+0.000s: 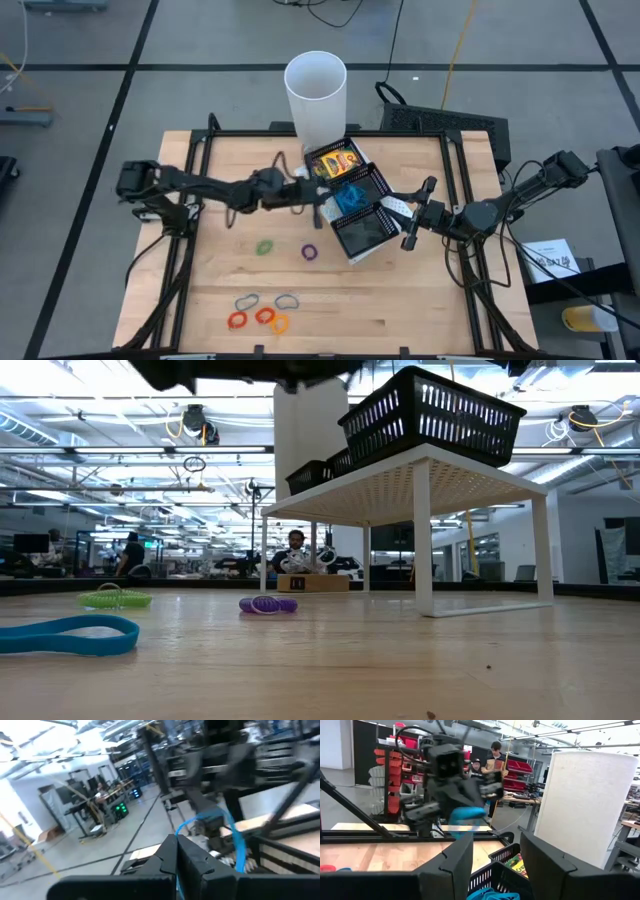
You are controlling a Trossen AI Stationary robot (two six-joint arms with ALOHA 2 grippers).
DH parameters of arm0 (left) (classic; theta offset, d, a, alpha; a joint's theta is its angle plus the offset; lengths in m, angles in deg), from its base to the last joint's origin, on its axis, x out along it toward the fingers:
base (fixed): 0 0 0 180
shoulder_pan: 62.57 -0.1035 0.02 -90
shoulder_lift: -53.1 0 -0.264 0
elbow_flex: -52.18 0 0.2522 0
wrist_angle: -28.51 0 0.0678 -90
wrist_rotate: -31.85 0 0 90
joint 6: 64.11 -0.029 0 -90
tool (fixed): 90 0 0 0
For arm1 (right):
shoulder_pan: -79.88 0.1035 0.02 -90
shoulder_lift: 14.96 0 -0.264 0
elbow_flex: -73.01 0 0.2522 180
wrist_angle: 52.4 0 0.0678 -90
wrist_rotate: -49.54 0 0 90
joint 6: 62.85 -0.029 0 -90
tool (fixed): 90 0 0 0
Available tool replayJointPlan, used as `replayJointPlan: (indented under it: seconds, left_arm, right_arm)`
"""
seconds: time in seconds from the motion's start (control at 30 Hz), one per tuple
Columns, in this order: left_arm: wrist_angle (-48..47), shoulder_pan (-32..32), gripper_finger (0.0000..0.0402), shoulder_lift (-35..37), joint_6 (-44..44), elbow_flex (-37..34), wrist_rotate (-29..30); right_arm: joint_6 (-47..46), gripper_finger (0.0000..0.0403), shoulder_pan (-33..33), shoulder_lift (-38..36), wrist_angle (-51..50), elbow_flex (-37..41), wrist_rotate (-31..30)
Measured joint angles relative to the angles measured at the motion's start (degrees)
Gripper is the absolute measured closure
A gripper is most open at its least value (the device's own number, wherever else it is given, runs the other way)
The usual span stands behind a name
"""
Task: Pick & Place Office Desk Supplies
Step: Put the blue rubber band into the middle black bin on the shelf
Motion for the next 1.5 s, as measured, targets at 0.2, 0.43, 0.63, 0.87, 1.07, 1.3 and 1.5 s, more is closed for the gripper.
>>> replayJointPlan:
  seconds: [0.2,0.43,0.63,0.87,1.07,1.3,1.5]
  left_arm:
    - [-3.4,-1.8,0.0396,-7.9,-1.3,7.8,0.1]
    - [-13.1,-3.2,0.0398,-9.3,0.2,12.1,4.2]
    - [-13.4,-3.3,0.0373,-9.2,5.9,12.1,7.9]
    - [-13.5,-3.2,0.0365,-9.2,9.4,12.1,6.9]
    - [-13.5,-3.0,0.0344,-9.2,11.0,12.1,5.3]
    - [-14.0,-3.1,0.0244,-9.2,15.7,12.1,7.9]
    - [-16.1,-1.9,0.0186,-7.3,14.7,12.1,8.0]
  right_arm:
    - [0.0,0.0246,0.0,0.0,0.0,0.0,0.0]
    - [-0.2,0.0246,0.0,0.0,-1.1,0.0,-0.1]
    - [0.5,0.0246,0.0,0.0,-1.3,0.0,-0.1]
    - [1.2,0.0245,0.0,0.0,-1.4,0.0,-0.2]
    - [1.2,0.0247,0.0,0.0,-1.5,0.0,-0.2]
    - [1.2,0.0248,0.0,0.0,-1.5,0.0,-0.2]
    - [1.2,0.0248,0.0,0.0,-1.5,0.0,-0.2]
